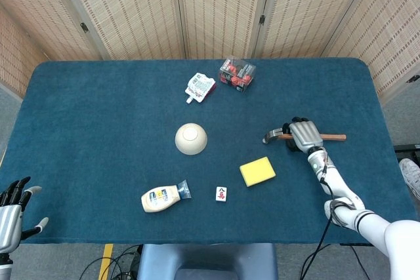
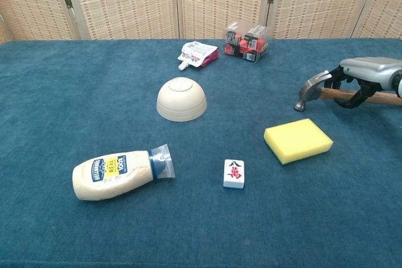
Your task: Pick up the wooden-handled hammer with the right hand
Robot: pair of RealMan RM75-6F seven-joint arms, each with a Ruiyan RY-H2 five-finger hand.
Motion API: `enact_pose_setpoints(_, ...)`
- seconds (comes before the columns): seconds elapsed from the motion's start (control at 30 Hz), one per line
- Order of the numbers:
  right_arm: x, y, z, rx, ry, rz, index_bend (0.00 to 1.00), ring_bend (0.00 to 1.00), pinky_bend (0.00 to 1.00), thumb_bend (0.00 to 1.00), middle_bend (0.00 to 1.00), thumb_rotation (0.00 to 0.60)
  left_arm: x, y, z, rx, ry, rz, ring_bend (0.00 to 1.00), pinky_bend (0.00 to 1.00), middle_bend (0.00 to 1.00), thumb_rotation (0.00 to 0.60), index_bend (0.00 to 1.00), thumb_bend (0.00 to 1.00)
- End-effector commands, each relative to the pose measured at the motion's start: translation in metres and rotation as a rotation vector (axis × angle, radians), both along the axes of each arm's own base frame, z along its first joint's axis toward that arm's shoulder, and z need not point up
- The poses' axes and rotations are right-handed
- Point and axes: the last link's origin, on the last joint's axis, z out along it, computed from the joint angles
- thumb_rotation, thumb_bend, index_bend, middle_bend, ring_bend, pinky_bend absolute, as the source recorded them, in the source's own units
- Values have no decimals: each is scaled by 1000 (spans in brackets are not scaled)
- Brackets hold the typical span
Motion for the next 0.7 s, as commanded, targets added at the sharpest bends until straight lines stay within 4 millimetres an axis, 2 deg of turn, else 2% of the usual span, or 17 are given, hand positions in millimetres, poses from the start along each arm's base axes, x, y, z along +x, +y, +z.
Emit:
enact_pose_setpoints(0.03,0,0,-1,3,2,-1,443,200,223,400,480,600,0,0,0,0,0,1,116,215,134,600,303,201)
enact_pose_setpoints(0.5,2,-1,-3,10,3,-2,482,231,223,453,513,600,-4,-2,-1,-2,-1,12,117,214,134,600,302,201)
enact_pose_setpoints(0.7,2,0,-3,14,3,-2,508,247,223,541,532,600,-5,-3,-1,-2,-2,15,117,214,134,600,302,201)
